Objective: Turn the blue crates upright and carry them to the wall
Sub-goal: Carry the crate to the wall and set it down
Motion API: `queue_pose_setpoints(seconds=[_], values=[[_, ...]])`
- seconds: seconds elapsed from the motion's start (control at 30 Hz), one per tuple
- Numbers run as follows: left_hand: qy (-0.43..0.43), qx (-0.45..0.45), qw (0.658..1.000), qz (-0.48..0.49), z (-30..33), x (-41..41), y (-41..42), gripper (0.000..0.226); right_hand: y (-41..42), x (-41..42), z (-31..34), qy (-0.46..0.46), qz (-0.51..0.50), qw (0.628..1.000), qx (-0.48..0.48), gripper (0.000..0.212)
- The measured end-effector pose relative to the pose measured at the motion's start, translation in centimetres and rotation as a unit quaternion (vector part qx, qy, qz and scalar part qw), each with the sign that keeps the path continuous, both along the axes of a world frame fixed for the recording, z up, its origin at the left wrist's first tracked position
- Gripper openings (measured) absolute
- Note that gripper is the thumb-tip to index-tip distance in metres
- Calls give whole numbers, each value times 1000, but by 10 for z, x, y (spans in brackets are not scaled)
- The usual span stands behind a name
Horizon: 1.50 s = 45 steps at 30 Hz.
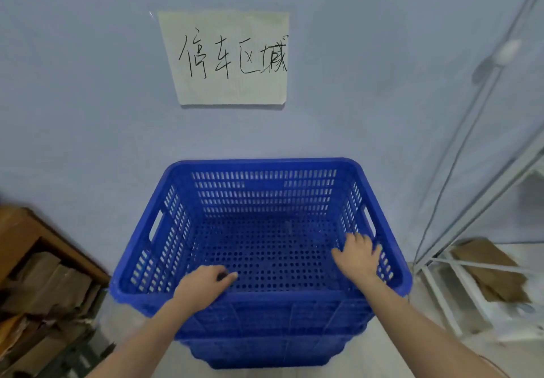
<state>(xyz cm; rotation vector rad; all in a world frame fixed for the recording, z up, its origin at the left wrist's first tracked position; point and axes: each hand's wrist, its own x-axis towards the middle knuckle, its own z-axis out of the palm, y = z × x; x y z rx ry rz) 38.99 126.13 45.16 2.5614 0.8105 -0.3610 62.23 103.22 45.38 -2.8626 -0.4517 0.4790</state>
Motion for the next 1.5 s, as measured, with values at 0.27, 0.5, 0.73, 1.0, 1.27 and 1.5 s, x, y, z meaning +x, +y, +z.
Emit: queue_pose_setpoints(seconds=[0.27,0.5,0.73,1.0,1.27,1.5], values=[[-17,126,983,-136,1,-16,-11,55,9,-93,-1,-74,139,987,9,43],[-10,124,982,-145,-1,-7,-5,56,15,-87,-1,-56,149,986,-50,52],[-24,144,977,-158,-6,-5,-1,56,17,-84,-2,-31,149,987,-60,55],[-3,167,973,-159,-1,-6,-2,54,17,-84,-4,-28,162,984,-67,54],[12,168,979,-115,-2,-5,-5,54,15,-81,-6,-28,174,984,-37,54],[12,127,992,18,5,-12,-31,53,15,-88,4,6,175,982,-72,37]])
